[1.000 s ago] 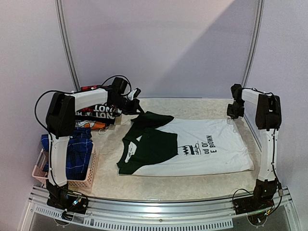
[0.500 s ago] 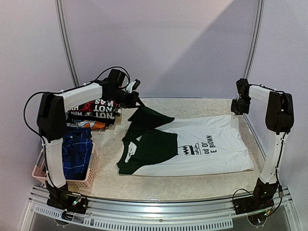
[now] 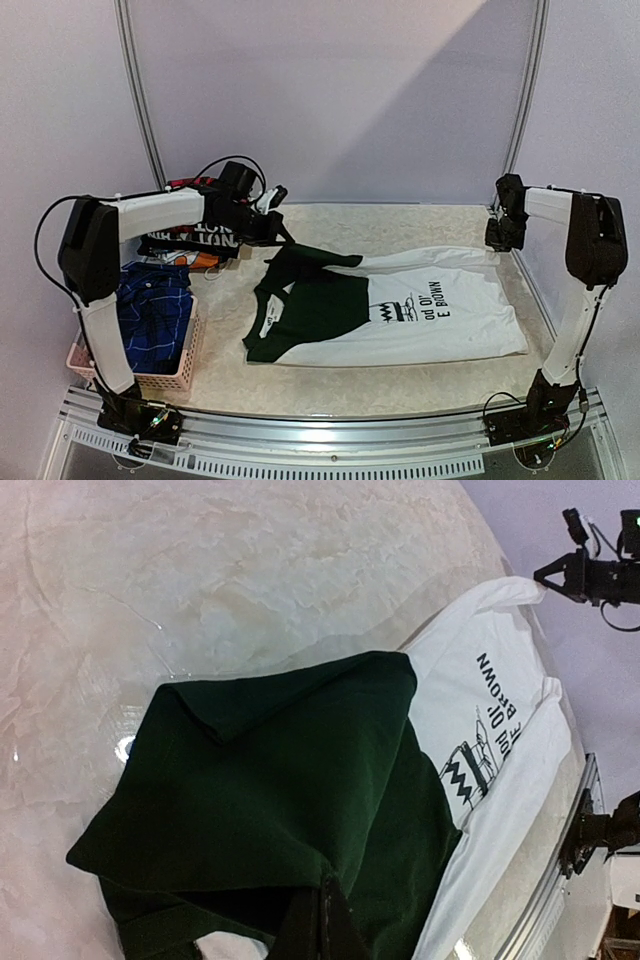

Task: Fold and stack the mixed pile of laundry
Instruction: Fold the 1/3-folded T-shirt at the center of the board.

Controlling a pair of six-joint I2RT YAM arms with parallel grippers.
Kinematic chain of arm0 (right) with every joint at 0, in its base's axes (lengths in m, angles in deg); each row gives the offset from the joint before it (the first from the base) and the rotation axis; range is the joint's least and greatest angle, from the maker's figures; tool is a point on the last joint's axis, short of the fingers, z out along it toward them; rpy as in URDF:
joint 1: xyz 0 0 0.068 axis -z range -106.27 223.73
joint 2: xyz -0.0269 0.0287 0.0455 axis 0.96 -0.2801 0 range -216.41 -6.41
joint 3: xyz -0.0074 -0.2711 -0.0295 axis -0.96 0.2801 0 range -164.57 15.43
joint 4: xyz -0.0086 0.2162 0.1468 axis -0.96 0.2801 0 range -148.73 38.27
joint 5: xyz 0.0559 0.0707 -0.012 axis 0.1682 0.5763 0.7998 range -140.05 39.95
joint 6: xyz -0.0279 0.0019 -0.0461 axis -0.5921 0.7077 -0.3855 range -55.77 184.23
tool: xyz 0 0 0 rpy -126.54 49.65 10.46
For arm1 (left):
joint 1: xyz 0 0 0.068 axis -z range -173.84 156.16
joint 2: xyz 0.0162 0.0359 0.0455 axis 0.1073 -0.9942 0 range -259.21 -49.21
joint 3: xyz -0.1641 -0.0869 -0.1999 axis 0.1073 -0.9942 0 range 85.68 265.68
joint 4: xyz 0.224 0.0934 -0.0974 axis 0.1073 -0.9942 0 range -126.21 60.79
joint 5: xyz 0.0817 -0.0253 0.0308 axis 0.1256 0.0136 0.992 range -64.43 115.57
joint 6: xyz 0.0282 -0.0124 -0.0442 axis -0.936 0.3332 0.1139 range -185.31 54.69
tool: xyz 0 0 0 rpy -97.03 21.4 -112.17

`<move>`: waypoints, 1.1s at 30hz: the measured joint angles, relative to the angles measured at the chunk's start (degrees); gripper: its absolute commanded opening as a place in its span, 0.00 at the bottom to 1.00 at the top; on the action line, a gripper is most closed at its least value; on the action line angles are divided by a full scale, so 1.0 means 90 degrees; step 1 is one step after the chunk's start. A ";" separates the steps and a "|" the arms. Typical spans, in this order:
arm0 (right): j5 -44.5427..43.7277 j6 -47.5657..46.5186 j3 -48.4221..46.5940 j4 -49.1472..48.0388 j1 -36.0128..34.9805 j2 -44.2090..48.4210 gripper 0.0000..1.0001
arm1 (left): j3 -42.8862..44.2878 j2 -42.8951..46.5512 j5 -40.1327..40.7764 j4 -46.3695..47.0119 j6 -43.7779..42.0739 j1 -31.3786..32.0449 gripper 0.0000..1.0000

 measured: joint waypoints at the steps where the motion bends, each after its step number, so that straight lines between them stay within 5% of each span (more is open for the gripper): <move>1: -0.0005 0.0000 0.0075 -0.0036 -0.0002 0.0063 0.00 | -0.0124 0.0109 0.0022 0.0039 0.0010 0.0012 0.00; 33: -0.0444 0.0092 0.2001 -0.0546 -0.0002 0.1542 0.00 | -0.2091 0.1994 0.0648 0.0491 0.0289 0.0568 0.00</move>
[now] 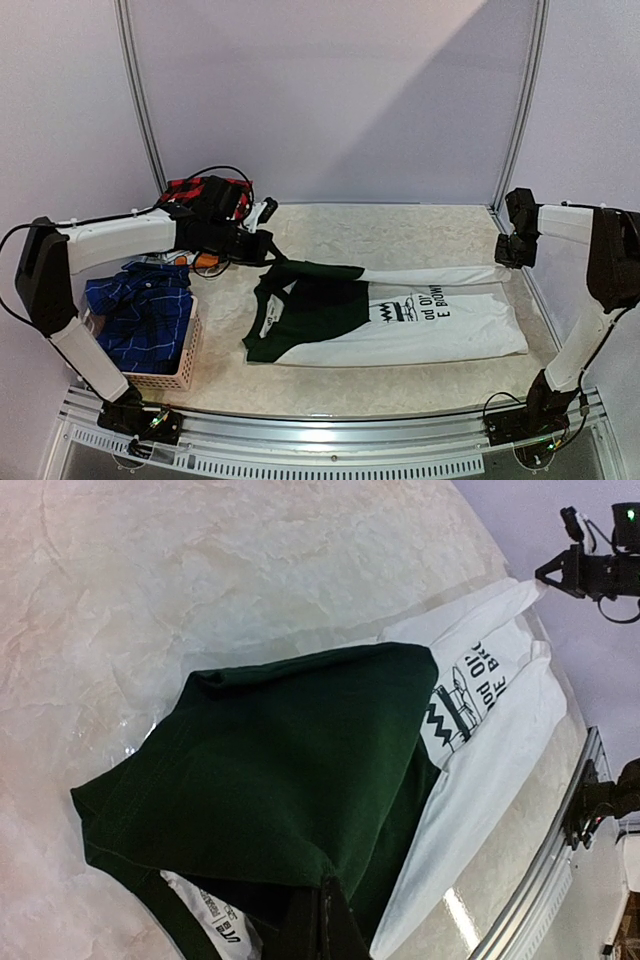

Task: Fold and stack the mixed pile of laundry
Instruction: Fold the 1/3-folded T-shirt at the center of the board.

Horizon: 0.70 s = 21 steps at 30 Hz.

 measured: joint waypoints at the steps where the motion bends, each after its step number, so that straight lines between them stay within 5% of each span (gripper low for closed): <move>1: -0.0017 0.0002 0.0010 -0.0002 0.0000 0.0010 0.00 | -0.0034 0.0034 0.0024 -0.0002 0.0005 0.0010 0.00; 21: -0.0151 0.0267 0.0996 -0.0228 0.0000 0.0238 0.00 | -0.1168 0.0355 0.0430 0.0299 0.0325 0.0510 0.00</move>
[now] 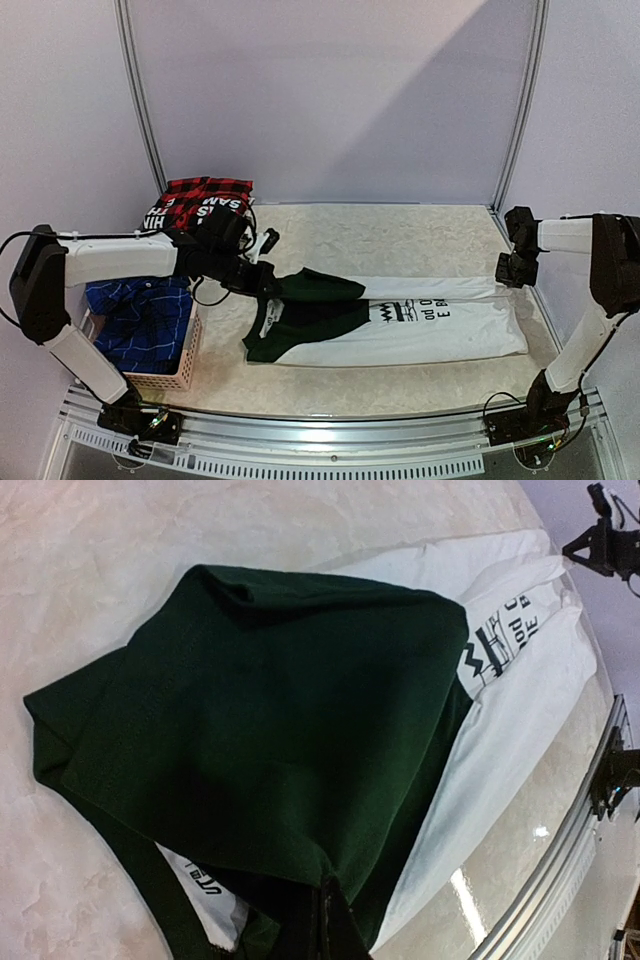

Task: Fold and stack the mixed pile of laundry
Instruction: Fold the 1/3-folded T-shirt at the center of the board.

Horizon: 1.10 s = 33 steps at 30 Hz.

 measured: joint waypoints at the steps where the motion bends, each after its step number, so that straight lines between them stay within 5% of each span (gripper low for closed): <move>1: -0.0002 0.0019 0.0010 -0.0022 -0.0002 -0.0002 0.01 | -0.0073 -0.0002 0.0005 0.0049 0.0027 0.0024 0.00; 10: -0.0068 0.0180 0.0206 -0.0148 0.0000 -0.0005 0.16 | -0.0245 -0.0338 0.0214 0.0350 0.0158 0.0267 0.10; 18: -0.0155 0.0265 0.0512 -0.0121 0.0000 0.0017 0.23 | -0.0432 -0.0248 0.0658 0.0257 0.0236 0.0568 0.33; 24: -0.0131 0.0279 0.0775 0.0092 0.0000 0.0653 0.30 | -0.0578 0.0321 0.1290 0.0000 0.0216 0.0663 0.59; 33: 0.0175 0.0262 0.0998 0.0301 -0.0078 0.1994 0.43 | 0.0163 0.0192 0.2008 -0.0015 -0.0029 0.0668 0.62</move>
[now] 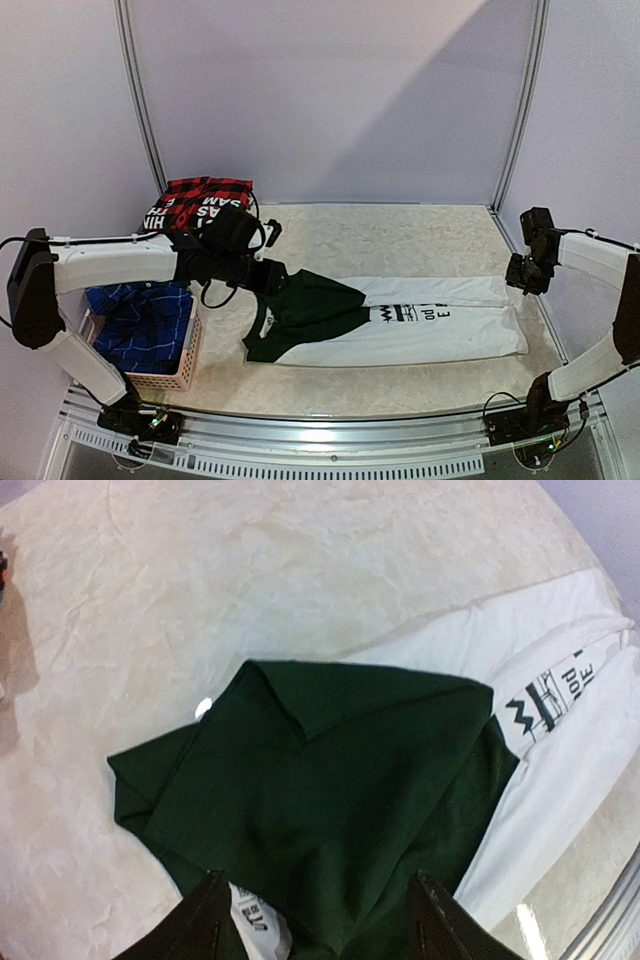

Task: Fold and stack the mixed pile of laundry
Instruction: Fold the 1/3-folded T-shirt at the center of the board, then smooth out the rectangle-folded T-shirt at the center of the board.

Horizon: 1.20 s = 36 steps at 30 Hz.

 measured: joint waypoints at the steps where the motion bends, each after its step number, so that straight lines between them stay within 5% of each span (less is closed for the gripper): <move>1: 0.0027 0.0015 0.0039 0.0002 -0.0073 0.0109 0.44 | 0.0185 -0.0160 0.0034 0.0010 -0.0019 0.0000 0.62; 12: 0.0296 0.0117 0.0403 -0.0027 -0.0845 0.0617 0.46 | 0.1644 -0.1999 0.0279 0.0155 0.0085 0.0000 0.62; 25: 0.0359 0.0109 0.0641 -0.0053 -0.0901 0.1103 0.46 | 0.1960 -0.2866 0.0090 0.0372 0.0568 -0.0022 0.57; 32: 0.0427 0.0109 0.0675 -0.0056 -0.0974 0.1124 0.45 | 0.2135 -0.3184 0.0000 0.0495 0.0738 -0.0034 0.40; 36: 0.0447 0.0109 0.0675 -0.0056 -0.0993 0.1185 0.45 | 0.2157 -0.3242 -0.0015 0.0534 0.0780 -0.0034 0.20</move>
